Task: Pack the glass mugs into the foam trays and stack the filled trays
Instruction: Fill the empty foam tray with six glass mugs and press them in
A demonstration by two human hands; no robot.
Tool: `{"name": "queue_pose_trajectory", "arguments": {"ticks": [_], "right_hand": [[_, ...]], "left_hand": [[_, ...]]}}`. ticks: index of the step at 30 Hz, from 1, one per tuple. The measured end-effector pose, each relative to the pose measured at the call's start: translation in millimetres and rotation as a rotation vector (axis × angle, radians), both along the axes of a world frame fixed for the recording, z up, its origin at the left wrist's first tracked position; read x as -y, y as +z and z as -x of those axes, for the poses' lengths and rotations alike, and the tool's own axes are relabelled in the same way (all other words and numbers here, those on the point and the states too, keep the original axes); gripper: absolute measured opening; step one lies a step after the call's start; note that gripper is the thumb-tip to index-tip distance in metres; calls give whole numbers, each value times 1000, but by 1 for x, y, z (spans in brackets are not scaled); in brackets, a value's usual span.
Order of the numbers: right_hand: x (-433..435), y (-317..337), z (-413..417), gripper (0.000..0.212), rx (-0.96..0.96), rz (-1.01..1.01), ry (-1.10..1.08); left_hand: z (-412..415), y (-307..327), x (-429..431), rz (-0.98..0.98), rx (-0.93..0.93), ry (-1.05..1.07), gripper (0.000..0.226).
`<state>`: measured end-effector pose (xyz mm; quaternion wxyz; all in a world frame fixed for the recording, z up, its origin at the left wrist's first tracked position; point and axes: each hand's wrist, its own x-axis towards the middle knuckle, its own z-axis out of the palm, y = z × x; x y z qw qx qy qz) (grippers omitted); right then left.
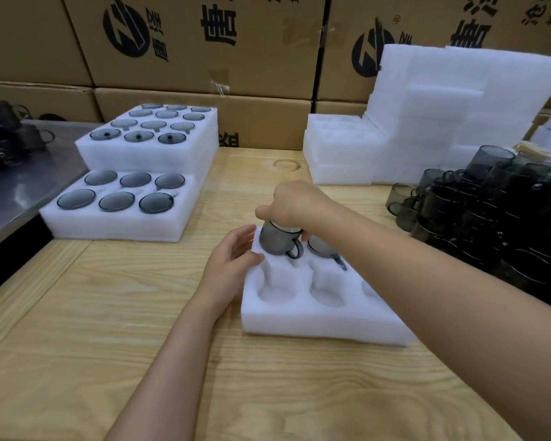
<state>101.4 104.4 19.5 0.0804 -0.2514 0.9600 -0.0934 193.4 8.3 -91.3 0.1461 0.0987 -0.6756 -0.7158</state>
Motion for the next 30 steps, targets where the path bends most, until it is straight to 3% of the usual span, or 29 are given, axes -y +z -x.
{"name": "queue_pose_trajectory", "arguments": {"ticks": [5, 11, 18, 23, 25, 30], "right_hand": [[4, -7, -1, 42, -72, -124, -30], [5, -36, -9, 27, -202, -21, -58], [-2, -61, 2, 56, 19, -42, -9], [2, -66, 1, 59, -13, -54, -22], [0, -68, -1, 59, -50, 0, -11], [-14, -63, -12, 45, -147, 387, 45]], "left_hand": [[1, -1, 0, 18, -15, -4, 53], [2, -2, 0, 13, -43, -13, 51], [1, -2, -2, -11, -60, -23, 56], [0, -2, -5, 15, -81, -23, 45], [1, -3, -4, 45, -95, -32, 42], [-2, -2, -3, 85, -76, -22, 36]]}}
